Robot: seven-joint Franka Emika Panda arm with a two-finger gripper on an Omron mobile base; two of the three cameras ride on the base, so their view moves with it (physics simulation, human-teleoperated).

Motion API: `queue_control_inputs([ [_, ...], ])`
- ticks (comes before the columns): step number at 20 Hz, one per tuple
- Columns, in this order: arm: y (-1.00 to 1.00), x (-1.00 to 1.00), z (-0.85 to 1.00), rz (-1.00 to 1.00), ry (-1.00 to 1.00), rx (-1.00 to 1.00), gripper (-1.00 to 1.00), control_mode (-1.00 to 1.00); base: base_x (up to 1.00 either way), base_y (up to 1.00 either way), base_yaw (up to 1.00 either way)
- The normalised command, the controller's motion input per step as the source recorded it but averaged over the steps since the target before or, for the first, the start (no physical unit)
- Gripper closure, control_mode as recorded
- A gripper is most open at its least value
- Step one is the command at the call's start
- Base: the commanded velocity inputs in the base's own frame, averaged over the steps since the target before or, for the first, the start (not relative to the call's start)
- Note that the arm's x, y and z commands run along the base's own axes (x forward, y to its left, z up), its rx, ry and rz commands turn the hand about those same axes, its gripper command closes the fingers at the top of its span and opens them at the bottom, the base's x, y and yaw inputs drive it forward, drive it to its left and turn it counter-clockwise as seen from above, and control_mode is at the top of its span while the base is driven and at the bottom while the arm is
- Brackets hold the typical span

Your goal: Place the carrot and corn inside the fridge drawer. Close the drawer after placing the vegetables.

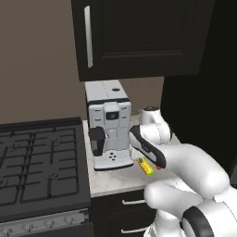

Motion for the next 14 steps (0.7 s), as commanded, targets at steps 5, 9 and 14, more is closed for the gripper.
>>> queue_control_inputs([
  [5,-0.04,0.15,-0.59,0.04,-0.07,-0.01,-1.0,-1.0,0.0,0.0,0.0],
  [9,0.14,0.07,-0.38,0.05,-0.05,-0.02,-1.0,-1.0,0.0,0.0,0.0],
  [14,0.18,0.06,-0.25,0.06,-0.02,-0.02,-1.0,-1.0,0.0,0.0,0.0],
])
